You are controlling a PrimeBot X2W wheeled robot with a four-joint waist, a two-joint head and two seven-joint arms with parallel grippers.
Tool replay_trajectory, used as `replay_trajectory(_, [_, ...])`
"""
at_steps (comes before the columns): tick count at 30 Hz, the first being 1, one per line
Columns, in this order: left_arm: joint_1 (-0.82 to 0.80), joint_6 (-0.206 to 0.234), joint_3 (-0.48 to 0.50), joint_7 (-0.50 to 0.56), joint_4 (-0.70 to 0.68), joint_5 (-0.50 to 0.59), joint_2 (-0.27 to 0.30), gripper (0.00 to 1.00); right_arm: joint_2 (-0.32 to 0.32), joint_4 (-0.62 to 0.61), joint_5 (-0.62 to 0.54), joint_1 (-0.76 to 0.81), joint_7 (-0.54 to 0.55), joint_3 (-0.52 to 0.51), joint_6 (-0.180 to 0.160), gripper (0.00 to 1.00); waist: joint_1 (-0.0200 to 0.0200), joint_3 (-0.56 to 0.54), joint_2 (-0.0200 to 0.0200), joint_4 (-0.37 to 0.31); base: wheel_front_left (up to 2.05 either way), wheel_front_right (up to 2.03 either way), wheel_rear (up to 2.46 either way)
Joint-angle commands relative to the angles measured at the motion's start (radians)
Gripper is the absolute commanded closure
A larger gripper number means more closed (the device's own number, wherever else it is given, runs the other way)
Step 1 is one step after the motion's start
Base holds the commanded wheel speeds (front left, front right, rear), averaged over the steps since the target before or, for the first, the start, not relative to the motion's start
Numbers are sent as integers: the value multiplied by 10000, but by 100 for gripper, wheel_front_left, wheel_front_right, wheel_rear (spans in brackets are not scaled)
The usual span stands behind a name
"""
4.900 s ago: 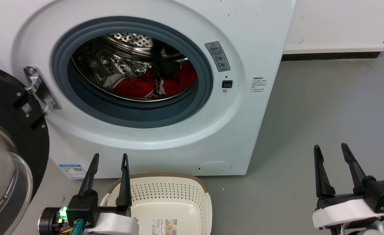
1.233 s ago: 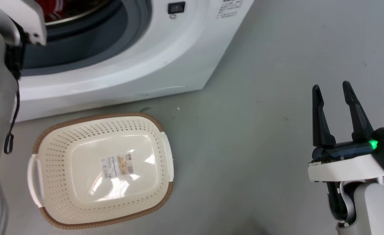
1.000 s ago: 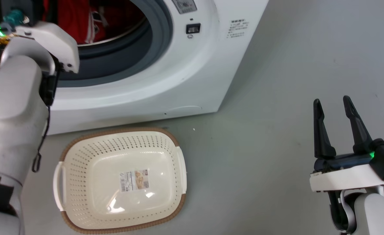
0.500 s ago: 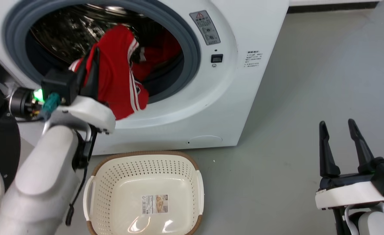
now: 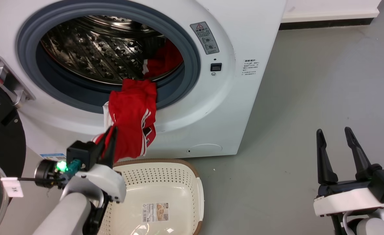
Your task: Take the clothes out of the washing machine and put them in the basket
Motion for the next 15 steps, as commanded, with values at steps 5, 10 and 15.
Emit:
replay_trajectory(5, [343, -344, -432, 309, 812, -142, -255, 100, 8, -43, 39, -80, -21, -17, -10, 0, 2, 304, 0, -173, 0, 0, 0])
replay_trajectory(10, [303, -660, -669, 235, 1843, -221, -484, 100, 6, -5, 66, -252, -21, 90, -10, 0, 2, 562, 0, -446, 0, 0, 0])
replay_trajectory(15, [289, -819, -747, 91, 2360, -274, -662, 100, 14, 8, 119, -50, -21, -194, -9, 0, 2, 506, 0, -434, 0, 0, 0])
